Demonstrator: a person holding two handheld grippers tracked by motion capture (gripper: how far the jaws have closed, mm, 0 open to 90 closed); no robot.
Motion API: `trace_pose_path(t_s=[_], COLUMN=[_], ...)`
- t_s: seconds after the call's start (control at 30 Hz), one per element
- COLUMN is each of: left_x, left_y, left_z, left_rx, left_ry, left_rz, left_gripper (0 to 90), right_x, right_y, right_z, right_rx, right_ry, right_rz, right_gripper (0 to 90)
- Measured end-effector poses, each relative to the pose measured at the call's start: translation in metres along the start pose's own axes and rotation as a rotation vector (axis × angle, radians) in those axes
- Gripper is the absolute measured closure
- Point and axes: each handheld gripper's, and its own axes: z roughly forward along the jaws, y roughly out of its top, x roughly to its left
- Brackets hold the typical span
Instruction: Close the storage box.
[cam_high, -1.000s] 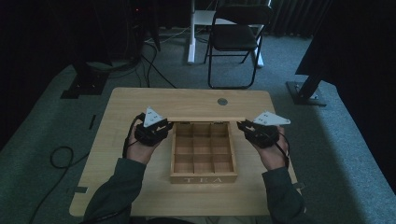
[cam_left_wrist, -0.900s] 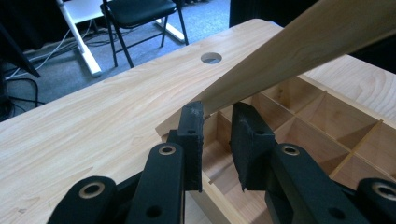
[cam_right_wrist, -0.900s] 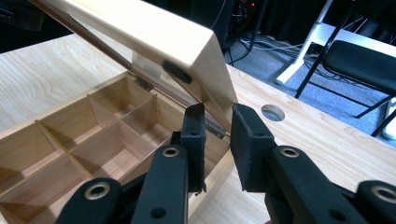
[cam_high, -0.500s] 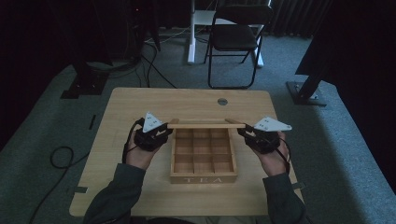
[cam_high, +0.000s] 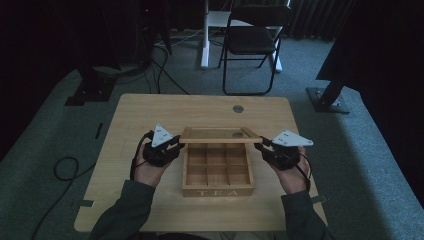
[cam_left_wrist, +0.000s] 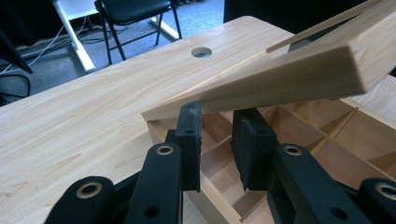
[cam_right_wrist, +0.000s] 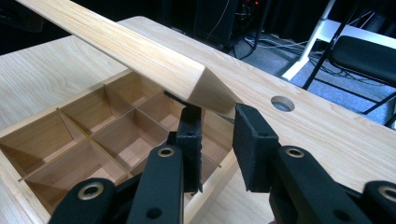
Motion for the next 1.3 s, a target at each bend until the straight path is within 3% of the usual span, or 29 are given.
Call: trace_pose_path(t_s=[0.73, 1.3], left_x=[-0.01, -0.015], left_y=[-0.007, -0.018], left_z=[-0.008, -0.01], left_rx=[-0.008, 0.002], left_ry=[0.008, -0.006], left_rz=[0.005, -0.006], left_gripper=[72.8, 71.6], right_x=[0.006, 0.014], right_y=[-0.007, -0.019], right_z=[-0.003, -0.006], right_rx=[0.007, 0.014], right_ry=[-0.003, 0.005], right_rz=[0.001, 0.047], right_gripper=[70.9, 68.3])
